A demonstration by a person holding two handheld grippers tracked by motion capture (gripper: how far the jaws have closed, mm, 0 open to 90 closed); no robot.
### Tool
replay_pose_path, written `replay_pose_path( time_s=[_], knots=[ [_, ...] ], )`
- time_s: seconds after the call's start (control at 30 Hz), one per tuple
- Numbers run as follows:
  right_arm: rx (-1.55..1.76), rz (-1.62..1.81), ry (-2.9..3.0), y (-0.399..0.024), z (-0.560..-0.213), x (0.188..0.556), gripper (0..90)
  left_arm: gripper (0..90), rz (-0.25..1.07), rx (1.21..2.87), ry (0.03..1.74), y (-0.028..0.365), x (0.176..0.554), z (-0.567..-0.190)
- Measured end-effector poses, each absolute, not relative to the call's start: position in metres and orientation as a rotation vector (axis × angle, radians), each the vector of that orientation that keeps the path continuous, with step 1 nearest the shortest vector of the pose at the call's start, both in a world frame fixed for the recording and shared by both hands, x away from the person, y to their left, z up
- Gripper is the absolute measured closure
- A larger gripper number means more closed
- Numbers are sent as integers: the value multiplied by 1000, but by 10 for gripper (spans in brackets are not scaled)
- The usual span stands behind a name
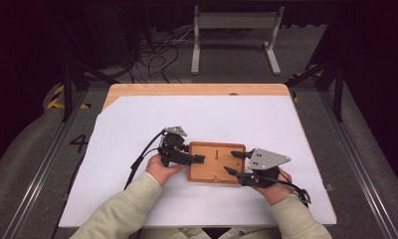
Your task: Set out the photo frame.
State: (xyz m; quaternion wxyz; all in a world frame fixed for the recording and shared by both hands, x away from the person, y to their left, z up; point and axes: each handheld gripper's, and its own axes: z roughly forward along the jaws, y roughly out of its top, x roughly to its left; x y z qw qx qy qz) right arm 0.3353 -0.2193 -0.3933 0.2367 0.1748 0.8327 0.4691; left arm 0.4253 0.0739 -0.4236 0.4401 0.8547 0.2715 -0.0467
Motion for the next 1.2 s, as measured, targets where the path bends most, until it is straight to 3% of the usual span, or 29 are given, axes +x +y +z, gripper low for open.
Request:
replay_pose_path(
  time_s=[0.17,0.33,0.73,0.87,1.2],
  knots=[
    [620,1324,2190,-255,-387,339,473,453,-23,2146,580,76,408,-414],
    [724,1294,2137,-281,-388,342,473,548,-62,2131,534,80,399,-414],
    [794,1266,2153,-296,-396,346,470,643,30,2188,311,78,364,-406],
    [804,1258,2162,-297,-398,346,463,649,63,2208,269,78,356,-406],
    [815,1251,2169,-299,-401,344,454,605,2,2211,218,79,344,-408]
  ],
)
